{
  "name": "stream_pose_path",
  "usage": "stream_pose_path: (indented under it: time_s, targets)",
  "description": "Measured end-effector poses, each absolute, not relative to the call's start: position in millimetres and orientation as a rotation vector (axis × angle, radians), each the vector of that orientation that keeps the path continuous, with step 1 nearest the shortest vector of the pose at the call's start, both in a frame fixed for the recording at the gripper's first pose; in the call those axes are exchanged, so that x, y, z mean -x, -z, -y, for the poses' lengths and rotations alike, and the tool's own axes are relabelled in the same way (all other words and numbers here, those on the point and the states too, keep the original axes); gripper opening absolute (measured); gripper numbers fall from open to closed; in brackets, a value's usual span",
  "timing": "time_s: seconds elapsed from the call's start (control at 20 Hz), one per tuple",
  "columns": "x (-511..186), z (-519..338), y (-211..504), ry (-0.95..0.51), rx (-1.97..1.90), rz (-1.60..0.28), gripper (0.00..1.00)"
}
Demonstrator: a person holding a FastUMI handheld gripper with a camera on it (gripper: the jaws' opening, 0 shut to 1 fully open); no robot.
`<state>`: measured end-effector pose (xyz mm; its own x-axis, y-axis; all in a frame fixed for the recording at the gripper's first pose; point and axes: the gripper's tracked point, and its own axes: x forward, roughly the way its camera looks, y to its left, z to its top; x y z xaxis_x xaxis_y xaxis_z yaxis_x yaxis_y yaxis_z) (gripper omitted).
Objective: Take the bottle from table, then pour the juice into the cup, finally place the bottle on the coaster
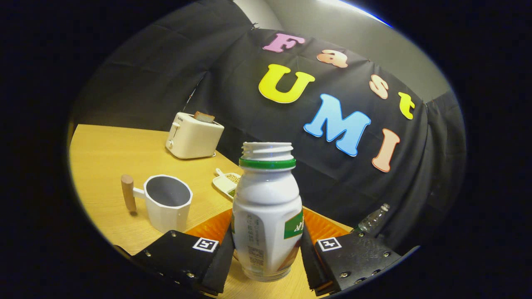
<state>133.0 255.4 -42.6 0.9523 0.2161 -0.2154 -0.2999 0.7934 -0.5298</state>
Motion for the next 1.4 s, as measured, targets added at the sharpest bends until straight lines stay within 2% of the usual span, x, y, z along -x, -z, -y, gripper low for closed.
stream_pose_path:
  time_s: [0.3,0.9,1.4]
  targets:
    - [-141,-281,53,-0.340,0.759,-0.175,0.72]
    - [-145,-293,69,-0.378,1.156,-0.184,0.72]
    - [-146,-299,75,-0.387,1.325,-0.162,0.72]
